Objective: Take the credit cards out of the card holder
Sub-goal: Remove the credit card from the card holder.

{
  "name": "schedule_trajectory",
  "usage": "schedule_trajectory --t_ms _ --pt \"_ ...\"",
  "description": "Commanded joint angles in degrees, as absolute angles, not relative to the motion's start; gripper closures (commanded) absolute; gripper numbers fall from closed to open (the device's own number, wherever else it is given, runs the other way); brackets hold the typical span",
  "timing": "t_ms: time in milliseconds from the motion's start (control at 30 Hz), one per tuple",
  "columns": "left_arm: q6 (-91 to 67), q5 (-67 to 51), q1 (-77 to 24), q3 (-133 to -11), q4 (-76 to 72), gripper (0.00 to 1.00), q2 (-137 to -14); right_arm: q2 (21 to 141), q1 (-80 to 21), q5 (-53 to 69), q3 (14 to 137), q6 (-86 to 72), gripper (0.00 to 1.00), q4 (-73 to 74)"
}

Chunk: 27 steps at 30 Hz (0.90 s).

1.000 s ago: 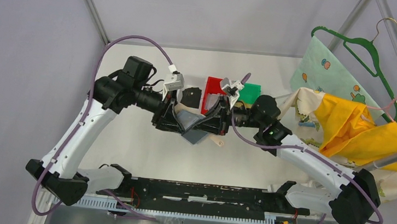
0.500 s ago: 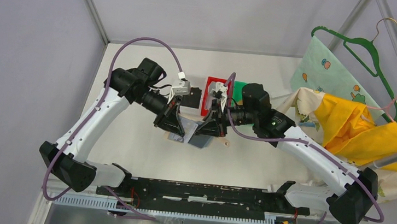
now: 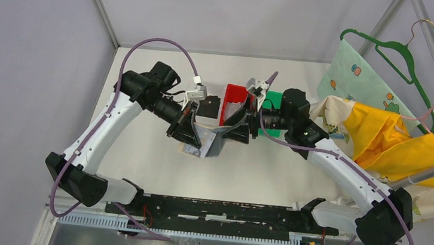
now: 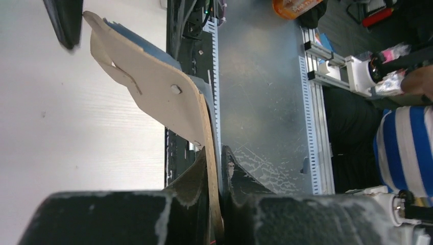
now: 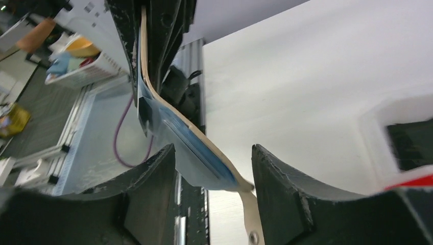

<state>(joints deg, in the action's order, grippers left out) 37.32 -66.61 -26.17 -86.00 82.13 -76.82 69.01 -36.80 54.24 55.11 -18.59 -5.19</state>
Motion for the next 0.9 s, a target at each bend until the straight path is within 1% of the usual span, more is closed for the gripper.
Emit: schedule_trajectory --t_ms 0,133,233,367,600,667,867 --pt "32.92 -70.45 -20.63 -88.84 82.74 0.98 -79.99 64.12 -32.71 49.38 55.62 -25.10 0.35 -15.64" --pt "32.52 -72.16 -12.49 -90.00 82.97 0.98 -82.55 60.88 -32.08 44.31 56.13 -27.09 0.31 -15.24" --pt "32.63 -73.23 -9.66 -90.65 82.80 0.98 -83.48 59.16 -32.09 44.21 52.89 -32.63 0.29 -21.34" --pt "32.21 -74.75 -9.42 -90.50 81.88 0.98 -83.01 60.51 -33.94 47.24 43.74 -49.85 0.28 -44.63" --pt "32.89 -78.58 -9.40 -91.14 82.54 0.98 -81.08 70.99 -39.72 48.03 39.90 -64.98 0.33 -69.02" --pt "33.08 -79.36 -9.40 -91.19 83.04 0.98 -80.64 73.43 -40.36 47.94 40.22 -67.38 0.35 -72.65" --pt "34.01 -79.98 -9.49 -91.32 83.94 0.98 -79.83 77.16 -42.72 47.51 42.79 -67.60 0.37 -73.80"
